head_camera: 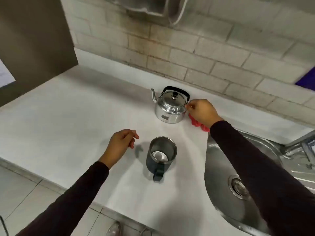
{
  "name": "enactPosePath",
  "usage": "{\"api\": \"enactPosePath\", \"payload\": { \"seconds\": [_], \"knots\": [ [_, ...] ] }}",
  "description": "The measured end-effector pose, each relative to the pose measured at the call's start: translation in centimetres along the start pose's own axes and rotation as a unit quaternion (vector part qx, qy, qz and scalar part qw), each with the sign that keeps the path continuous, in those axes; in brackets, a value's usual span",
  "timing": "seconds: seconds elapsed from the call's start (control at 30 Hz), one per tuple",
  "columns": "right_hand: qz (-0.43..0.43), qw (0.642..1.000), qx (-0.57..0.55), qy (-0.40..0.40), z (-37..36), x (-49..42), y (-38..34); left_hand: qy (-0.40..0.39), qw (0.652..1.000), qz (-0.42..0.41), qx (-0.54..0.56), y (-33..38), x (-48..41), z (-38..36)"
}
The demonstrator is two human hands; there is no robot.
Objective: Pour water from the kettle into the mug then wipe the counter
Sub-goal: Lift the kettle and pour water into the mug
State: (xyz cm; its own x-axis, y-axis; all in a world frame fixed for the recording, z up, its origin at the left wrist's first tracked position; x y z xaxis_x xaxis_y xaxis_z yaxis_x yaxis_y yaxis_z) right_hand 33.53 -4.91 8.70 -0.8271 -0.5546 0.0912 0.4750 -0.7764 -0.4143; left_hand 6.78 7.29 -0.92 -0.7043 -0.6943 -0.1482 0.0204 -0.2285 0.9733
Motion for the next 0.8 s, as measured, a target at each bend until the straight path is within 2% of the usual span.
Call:
{"api": "enactPosePath", "payload": {
  "seconds": [0.2,0.33,0.47,0.6,0.8],
  "knots": [
    [0.023,1.0,-0.008,0.0,-3.0,-8.8,-2.1,0.039,0.999,0.012,0.016,-1.5,-2.1,0.5],
    [-0.017,0.999,-0.046,-0.008,-4.5,-14.7,-1.6,0.05,0.998,0.019,0.02,-2.4,-2.9,0.9],
    [-0.092,0.991,-0.038,-0.084,-6.7,-17.8,-0.5,0.045,0.998,0.045,0.004,-3.7,-2.9,0.9],
    [-0.102,0.986,-0.054,-0.12,-6.9,-19.7,-0.6,0.049,0.997,0.054,-0.003,-4.2,-2.9,0.8],
    [-0.047,0.993,-0.098,-0.042,-3.5,-19.0,-3.1,0.055,0.998,0.043,0.0,-3.4,-3.4,1.1]
  ]
}}
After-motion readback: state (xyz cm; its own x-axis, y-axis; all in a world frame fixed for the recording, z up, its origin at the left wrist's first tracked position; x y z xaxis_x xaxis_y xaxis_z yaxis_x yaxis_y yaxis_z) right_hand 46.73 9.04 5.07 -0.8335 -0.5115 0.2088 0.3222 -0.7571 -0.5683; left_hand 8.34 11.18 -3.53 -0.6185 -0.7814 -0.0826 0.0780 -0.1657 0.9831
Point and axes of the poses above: each hand's wrist, its own x-axis away from the middle knuckle, its own z-axis out of the back of the hand, y = z × x, the point moved 10 cm from there along -x, towards the middle knuckle, and after that the axes turned 14 degrees about -z, right-handed, at the moved point
